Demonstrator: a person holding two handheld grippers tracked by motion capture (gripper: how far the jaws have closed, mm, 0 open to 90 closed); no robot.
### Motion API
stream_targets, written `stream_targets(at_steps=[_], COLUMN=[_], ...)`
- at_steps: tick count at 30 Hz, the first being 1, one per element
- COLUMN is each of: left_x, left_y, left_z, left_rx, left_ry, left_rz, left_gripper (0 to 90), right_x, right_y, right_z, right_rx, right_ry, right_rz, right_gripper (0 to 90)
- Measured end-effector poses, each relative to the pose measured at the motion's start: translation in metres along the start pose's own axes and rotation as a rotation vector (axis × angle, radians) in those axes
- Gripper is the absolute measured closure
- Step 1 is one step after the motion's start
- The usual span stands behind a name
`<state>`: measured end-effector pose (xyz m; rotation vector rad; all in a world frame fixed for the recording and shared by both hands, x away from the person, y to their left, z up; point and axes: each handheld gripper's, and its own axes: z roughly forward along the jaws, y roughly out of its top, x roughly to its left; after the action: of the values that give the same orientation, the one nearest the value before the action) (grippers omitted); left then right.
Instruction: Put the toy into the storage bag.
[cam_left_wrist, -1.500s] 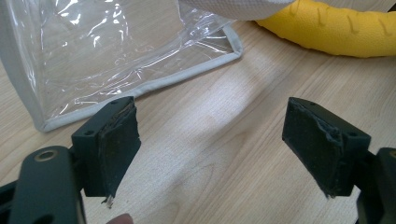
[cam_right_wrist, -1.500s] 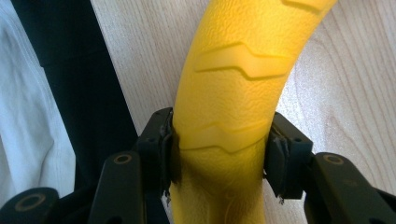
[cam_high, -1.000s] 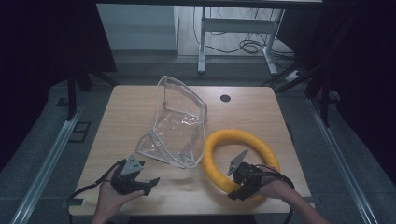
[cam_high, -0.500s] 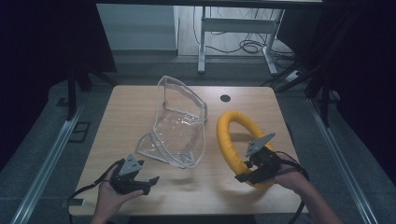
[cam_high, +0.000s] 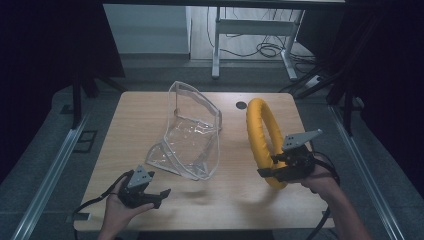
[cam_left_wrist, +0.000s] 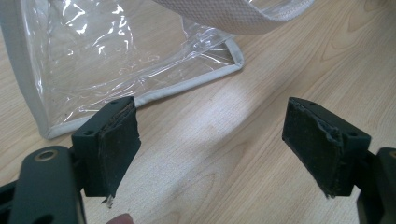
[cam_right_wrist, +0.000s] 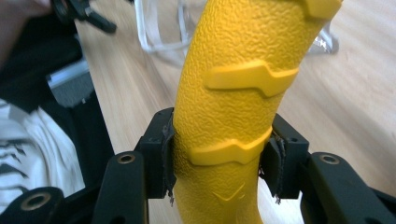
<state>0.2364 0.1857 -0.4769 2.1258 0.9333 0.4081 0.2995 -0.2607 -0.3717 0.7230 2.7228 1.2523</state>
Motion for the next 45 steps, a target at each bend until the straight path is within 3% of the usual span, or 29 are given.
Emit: stream_targets(at_steps=[4,10,21,24,29,45], left_x=[0.000,0.000,0.000,0.000,0.000,-0.001], left_y=[0.000,0.000,0.000,0.000,0.000,-0.001], left_z=[0.000,0.000,0.001,0.000,0.001,0.003], left_rx=[0.003,0.001,0.001,-0.017,-0.005,0.005], left_ry=[0.000,0.001,0.000,-0.028,-0.010,-0.015], left_rz=[0.004,0.004,0.003,-0.009,-0.001,0.005], left_gripper=[18.6,18.6,18.6,18.6,18.5,18.6], right_x=[-0.001,-0.001,-0.001,-0.001,0.000,-0.001], right_y=[0.007,0.015,0.030,0.036,0.044,0.059], right_z=[-0.005,-0.006,-0.007,-0.007,-0.004,0.006], right_rx=[-0.073,-0.125,-0.178,-0.193,-0.211,-0.263], right_ry=[0.015,0.026,0.036,0.038,0.046,0.076], right_rz=[0.000,-0.007,-0.014,-0.018,-0.030,-0.024], right_gripper=[51.6,51.5,51.4,51.4,51.3,51.2])
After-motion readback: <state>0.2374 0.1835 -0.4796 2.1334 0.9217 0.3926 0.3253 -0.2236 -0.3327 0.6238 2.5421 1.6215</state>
